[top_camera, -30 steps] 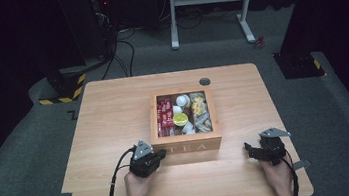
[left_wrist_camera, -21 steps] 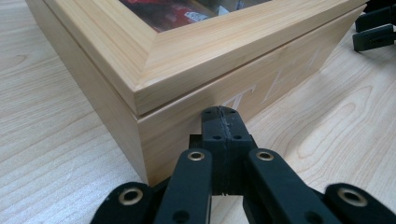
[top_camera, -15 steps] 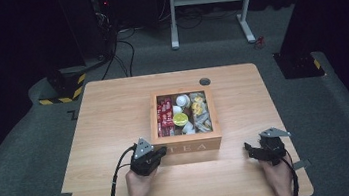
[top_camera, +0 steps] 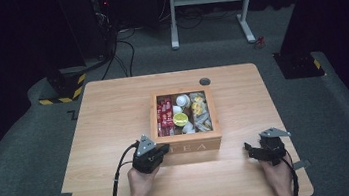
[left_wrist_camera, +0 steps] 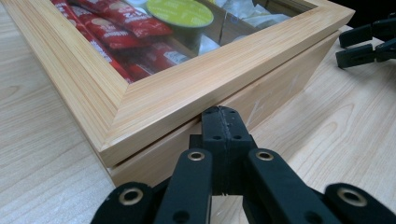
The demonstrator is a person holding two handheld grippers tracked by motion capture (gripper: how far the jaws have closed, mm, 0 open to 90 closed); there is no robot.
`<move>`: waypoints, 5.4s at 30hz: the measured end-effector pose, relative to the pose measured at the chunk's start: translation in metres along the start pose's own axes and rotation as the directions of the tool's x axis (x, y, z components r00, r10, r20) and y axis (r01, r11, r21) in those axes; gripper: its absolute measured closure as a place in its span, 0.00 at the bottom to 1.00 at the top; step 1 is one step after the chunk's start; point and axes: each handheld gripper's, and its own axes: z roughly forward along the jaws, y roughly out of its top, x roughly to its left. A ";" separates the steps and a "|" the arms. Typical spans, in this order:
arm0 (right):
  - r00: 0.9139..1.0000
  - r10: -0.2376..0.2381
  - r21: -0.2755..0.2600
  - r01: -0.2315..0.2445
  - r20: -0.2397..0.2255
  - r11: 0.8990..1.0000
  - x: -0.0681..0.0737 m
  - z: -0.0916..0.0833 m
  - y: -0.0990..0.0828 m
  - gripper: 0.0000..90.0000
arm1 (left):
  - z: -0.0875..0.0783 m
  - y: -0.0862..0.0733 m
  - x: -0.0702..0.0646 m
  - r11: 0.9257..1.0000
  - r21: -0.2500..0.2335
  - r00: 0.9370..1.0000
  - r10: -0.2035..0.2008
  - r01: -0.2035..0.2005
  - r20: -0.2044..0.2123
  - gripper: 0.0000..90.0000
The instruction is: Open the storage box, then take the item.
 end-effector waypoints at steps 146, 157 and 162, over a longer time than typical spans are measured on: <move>0.891 -0.311 -0.156 0.274 -0.332 0.949 0.160 0.057 0.158 0.29 | -0.007 0.163 0.040 0.997 -0.064 0.999 -0.035 0.036 0.016 1.00; 0.898 -0.275 -0.100 0.257 -0.344 0.961 0.164 0.067 0.160 0.32 | -0.006 0.164 0.041 0.997 -0.064 0.999 -0.033 0.034 0.013 1.00; 0.898 -0.291 -0.072 0.283 -0.330 0.956 0.170 0.070 0.166 0.31 | -0.006 0.164 0.042 0.997 -0.064 0.999 -0.031 0.032 0.013 1.00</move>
